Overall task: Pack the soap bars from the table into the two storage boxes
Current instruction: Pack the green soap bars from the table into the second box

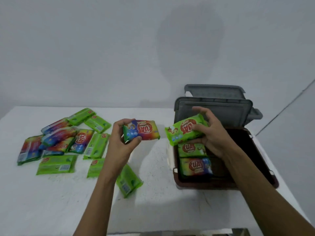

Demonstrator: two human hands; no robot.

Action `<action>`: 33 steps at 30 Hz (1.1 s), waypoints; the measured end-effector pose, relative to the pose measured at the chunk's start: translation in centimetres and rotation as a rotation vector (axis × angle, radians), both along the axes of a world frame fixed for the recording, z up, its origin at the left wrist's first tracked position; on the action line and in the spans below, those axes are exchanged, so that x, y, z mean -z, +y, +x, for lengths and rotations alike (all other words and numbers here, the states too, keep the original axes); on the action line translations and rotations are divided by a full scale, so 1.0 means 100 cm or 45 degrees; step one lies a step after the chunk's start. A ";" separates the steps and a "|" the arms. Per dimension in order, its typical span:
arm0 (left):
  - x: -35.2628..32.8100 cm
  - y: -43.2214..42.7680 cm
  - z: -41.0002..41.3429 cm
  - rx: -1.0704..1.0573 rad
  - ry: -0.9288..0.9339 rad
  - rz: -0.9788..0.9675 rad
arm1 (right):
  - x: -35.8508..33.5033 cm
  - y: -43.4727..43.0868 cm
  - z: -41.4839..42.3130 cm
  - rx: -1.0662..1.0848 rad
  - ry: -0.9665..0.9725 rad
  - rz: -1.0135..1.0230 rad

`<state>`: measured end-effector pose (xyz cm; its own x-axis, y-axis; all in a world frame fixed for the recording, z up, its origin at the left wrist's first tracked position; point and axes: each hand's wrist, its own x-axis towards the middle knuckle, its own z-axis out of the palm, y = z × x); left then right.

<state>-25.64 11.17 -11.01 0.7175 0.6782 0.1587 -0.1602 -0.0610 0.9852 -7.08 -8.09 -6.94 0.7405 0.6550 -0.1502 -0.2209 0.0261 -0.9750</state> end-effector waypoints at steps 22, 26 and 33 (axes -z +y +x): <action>0.011 -0.086 0.056 0.010 -0.056 -0.478 | 0.028 -0.076 0.022 0.096 0.541 0.062; 0.015 -0.097 0.059 -0.001 -0.038 -0.502 | 0.030 -0.077 0.024 0.036 0.522 0.095; 0.021 -0.100 0.059 -0.025 -0.018 -0.534 | 0.042 -0.076 0.027 0.203 0.365 -0.131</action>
<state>-19.76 1.21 -13.13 0.7037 0.6995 -0.1242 -0.1767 0.3417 0.9231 -4.40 -15.66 -11.10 0.7507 0.5051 -0.4259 -0.4870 -0.0126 -0.8733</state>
